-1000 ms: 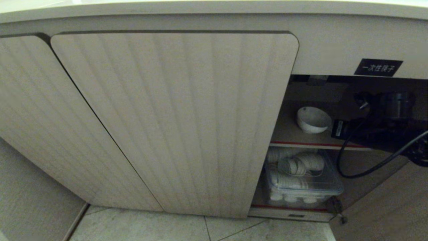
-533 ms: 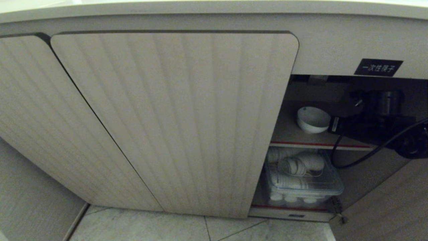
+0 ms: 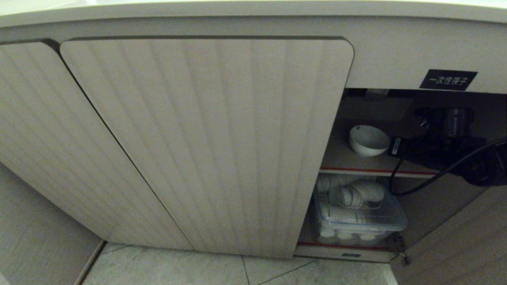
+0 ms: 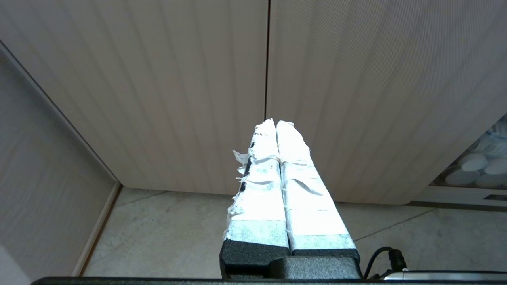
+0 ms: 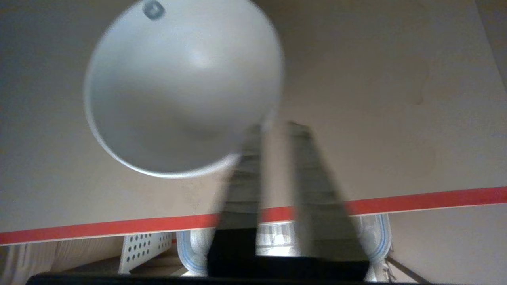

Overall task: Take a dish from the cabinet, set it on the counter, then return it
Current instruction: Take the bowl from the cabinet

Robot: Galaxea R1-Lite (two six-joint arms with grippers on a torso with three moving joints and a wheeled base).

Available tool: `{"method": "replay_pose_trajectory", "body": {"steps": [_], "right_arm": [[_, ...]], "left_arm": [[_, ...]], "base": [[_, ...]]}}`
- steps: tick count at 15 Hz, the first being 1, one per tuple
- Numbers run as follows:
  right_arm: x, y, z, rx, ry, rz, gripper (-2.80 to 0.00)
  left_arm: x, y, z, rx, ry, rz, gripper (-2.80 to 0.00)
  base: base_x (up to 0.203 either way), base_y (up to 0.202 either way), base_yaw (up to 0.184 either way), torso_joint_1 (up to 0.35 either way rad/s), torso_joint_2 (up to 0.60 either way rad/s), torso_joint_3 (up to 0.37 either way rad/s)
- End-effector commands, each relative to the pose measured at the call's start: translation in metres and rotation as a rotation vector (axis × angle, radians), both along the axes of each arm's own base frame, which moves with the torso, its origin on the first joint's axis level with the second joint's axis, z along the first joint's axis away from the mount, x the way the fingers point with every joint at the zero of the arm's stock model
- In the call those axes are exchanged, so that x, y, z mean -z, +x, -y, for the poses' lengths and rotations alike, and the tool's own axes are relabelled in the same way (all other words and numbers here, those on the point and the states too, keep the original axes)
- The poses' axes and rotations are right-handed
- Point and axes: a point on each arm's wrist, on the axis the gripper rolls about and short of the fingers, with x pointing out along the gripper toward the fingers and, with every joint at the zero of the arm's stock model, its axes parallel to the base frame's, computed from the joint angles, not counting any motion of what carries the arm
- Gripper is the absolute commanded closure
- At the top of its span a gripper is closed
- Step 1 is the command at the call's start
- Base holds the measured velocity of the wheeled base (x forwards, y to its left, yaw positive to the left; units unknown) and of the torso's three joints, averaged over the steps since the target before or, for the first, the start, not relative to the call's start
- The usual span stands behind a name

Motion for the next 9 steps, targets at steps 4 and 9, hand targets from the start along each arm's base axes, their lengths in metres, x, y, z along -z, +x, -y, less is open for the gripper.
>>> {"method": "replay_pose_trajectory", "body": {"steps": [4, 9], "right_arm": [[0.0005, -0.001, 0.0, 0.0, -0.003, 0.0, -2.8], [-0.0072, -0.0054, 0.0006, 0.0, -0.012, 0.025, -2.8]], "left_arm": [[-0.0001, 0.0, 0.0, 0.0, 0.0, 0.001, 0.0], [-0.0001, -0.0001, 0.0, 0.0, 0.0, 0.001, 0.0]], "base": [[0.0, 0.0, 0.0, 0.0, 0.0, 0.0], [0.0, 0.0, 0.0, 0.0, 0.0, 0.0]]}}
